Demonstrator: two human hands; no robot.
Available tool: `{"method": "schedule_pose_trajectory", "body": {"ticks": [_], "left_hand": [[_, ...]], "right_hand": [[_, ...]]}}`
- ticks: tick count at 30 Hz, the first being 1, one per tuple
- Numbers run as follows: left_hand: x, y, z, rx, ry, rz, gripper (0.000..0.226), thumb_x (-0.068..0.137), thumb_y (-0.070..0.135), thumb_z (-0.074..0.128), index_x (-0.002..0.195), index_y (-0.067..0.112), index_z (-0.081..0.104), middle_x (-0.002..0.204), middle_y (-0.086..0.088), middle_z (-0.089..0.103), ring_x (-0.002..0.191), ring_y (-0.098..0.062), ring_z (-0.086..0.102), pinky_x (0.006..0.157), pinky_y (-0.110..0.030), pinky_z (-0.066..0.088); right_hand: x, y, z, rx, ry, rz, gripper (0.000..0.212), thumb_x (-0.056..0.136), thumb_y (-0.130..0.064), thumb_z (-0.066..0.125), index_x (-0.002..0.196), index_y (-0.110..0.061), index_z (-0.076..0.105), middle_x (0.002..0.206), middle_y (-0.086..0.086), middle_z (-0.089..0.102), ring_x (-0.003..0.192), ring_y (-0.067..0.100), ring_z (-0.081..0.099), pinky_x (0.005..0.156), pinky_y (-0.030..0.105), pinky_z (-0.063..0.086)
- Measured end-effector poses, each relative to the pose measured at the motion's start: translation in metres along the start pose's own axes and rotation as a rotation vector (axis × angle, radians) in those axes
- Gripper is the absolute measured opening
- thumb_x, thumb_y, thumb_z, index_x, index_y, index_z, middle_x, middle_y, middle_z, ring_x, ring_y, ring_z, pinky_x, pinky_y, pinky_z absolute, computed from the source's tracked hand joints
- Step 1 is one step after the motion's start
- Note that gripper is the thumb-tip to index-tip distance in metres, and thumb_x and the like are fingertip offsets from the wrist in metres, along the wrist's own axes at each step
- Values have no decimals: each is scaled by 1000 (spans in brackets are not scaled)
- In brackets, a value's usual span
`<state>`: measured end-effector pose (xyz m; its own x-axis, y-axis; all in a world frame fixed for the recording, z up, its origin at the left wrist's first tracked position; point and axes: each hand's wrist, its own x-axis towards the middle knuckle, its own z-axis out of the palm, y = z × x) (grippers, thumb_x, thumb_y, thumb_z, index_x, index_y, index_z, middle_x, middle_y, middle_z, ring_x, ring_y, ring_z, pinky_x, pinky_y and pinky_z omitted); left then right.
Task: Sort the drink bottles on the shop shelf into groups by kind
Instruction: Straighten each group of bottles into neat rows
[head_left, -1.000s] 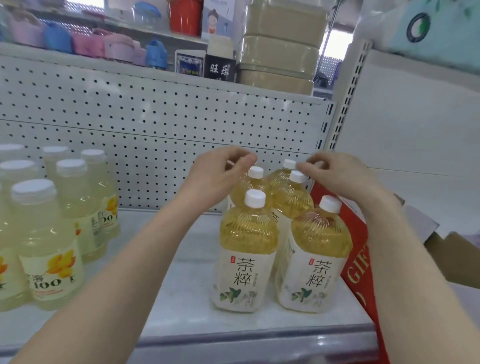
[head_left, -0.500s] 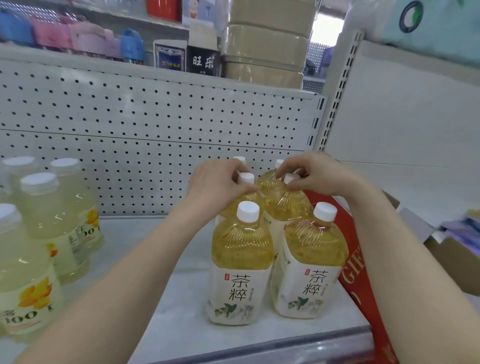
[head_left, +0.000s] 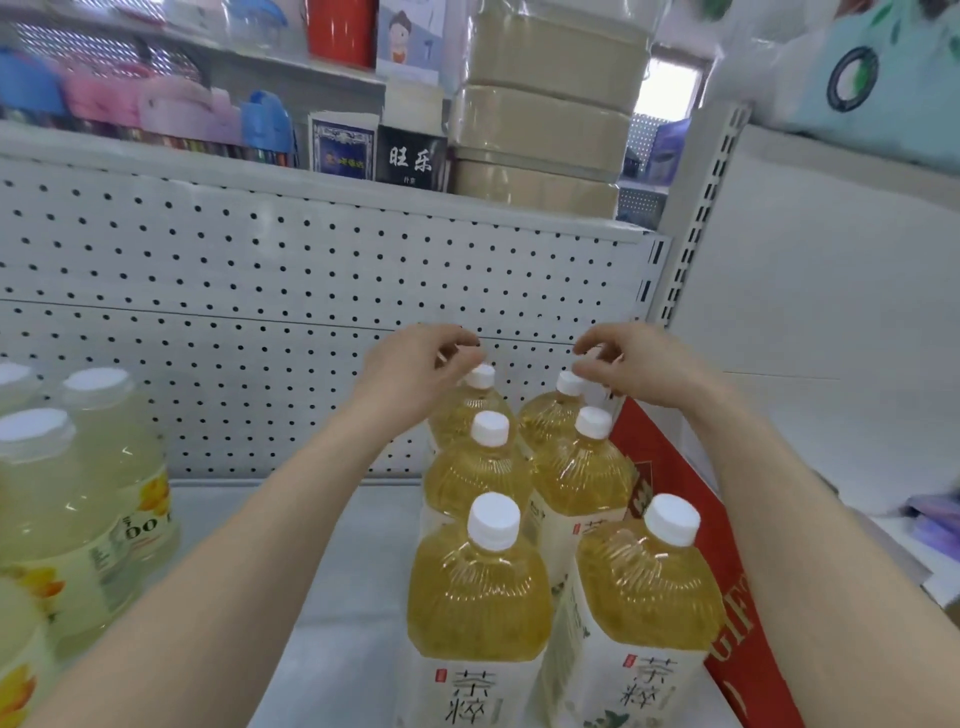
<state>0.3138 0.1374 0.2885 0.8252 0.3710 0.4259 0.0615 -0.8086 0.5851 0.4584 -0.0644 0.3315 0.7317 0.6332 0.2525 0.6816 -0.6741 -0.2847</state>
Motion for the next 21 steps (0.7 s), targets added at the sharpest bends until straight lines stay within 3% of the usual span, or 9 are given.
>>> {"method": "schedule_pose_trajectory", "body": {"ticks": [2,4,5,9,13,17,21], "left_hand": [[15,-7,12,8,-140,7,41,99,39,56,139,28,56,136,6,60,121,-14,55,100,-35,46],[23,-13,25,-12,-231,3,41,98,35,59,138,29,57,135,3,62,119,-16,57,97,-33,47],[26,-16,30,-23,-221,-1,39,97,35,60,135,29,59,129,2,65,113,-16,59,92,-32,48],[34,-24,37,74,-105,-22,35,96,40,61,129,30,62,116,2,70,103,-16,63,84,-33,50],[35,-28,35,161,-38,-52,37,94,49,60,125,30,61,109,3,71,98,-19,63,77,-34,51],[31,-30,32,169,18,-39,37,91,52,62,120,29,64,104,4,72,98,-18,64,80,-37,52],[21,-25,35,119,7,5,35,89,54,63,115,31,65,101,9,71,94,-14,64,80,-37,54]], "right_hand": [[10,1,10,-73,-116,43,33,91,-50,67,115,-27,69,91,-5,71,70,10,69,63,24,55],[15,2,15,-93,-151,60,30,91,-49,67,105,-23,72,81,-6,71,62,5,64,46,12,41],[18,2,17,-109,-137,60,31,93,-49,66,101,-20,74,78,-4,72,59,5,62,43,12,39],[25,3,25,-128,-87,92,44,94,-50,61,96,-8,74,75,7,75,71,18,71,61,27,53],[27,2,27,-128,-85,107,47,94,-50,61,92,-5,74,75,9,75,72,22,72,68,30,57],[29,0,30,-133,-98,81,49,94,-49,60,89,-2,71,77,12,73,63,19,59,59,30,47],[24,4,32,-148,-106,11,42,96,-48,58,85,-8,63,75,5,61,68,18,52,56,29,35]]}}
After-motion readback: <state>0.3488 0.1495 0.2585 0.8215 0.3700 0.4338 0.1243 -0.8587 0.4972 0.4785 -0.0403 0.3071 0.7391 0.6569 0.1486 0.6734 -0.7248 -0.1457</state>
